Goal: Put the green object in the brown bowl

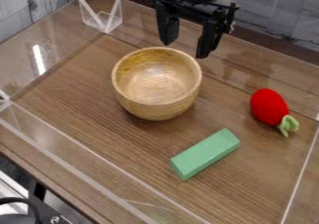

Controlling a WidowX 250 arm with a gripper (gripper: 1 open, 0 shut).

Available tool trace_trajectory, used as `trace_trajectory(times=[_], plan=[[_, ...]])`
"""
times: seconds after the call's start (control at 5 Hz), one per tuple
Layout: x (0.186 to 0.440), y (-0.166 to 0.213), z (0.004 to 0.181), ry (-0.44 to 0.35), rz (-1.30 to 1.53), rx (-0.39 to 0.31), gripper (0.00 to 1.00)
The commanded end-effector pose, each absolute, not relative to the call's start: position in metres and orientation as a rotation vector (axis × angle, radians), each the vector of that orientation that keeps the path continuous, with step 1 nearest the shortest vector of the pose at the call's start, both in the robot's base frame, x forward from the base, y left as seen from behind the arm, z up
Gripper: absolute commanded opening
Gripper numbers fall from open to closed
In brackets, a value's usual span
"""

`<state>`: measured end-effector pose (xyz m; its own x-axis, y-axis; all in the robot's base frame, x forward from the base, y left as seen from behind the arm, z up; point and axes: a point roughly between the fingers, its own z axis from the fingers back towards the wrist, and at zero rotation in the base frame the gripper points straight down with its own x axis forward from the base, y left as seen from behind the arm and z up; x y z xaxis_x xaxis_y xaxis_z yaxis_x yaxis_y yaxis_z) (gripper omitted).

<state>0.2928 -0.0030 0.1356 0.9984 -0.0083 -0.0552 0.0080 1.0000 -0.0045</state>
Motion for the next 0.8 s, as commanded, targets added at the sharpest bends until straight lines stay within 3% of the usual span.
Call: trace_trajectory(times=[0.0,0.4,0.6], plan=[[0.284,-0.023,0.128,0.082,-0.040,-0.013,1.00],[0.260,-0.071,0.102,0.114,-0.174,-0.022,1.00],[0.258,-0.076,0.086,0.110,-0.200,-0.018,1.00]])
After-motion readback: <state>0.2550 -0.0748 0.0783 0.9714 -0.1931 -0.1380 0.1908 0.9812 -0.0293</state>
